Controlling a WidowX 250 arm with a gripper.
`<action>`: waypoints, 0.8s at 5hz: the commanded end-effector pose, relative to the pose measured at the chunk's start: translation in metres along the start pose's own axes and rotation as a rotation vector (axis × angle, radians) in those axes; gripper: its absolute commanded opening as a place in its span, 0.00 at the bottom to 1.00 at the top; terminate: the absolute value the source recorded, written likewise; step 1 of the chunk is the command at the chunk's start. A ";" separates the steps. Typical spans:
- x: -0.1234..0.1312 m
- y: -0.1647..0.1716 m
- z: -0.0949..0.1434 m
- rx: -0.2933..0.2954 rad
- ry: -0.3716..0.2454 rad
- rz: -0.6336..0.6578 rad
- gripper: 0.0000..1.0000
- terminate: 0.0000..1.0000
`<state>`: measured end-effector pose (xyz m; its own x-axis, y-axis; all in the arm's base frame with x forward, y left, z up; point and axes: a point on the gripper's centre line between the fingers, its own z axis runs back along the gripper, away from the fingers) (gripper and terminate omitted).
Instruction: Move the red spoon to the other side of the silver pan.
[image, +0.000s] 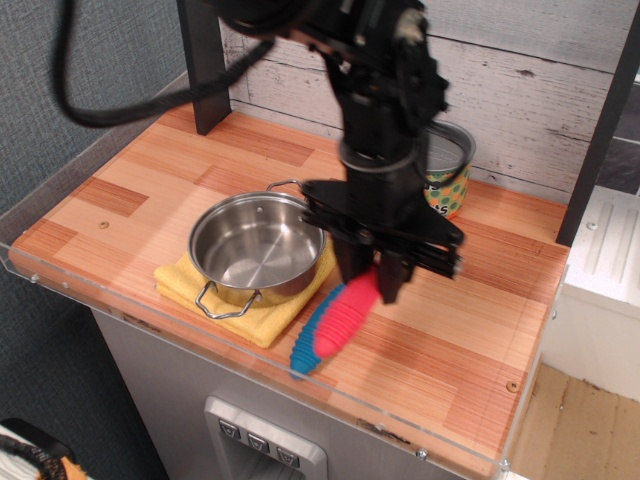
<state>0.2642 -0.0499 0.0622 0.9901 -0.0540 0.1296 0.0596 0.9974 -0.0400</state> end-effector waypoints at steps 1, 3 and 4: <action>-0.022 0.047 0.033 0.049 -0.027 0.163 0.00 0.00; -0.026 0.098 0.036 0.065 -0.052 0.245 0.00 0.00; -0.025 0.121 0.036 0.077 -0.034 0.245 0.00 0.00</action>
<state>0.2416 0.0751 0.0806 0.9744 0.1884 0.1223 -0.1895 0.9819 -0.0034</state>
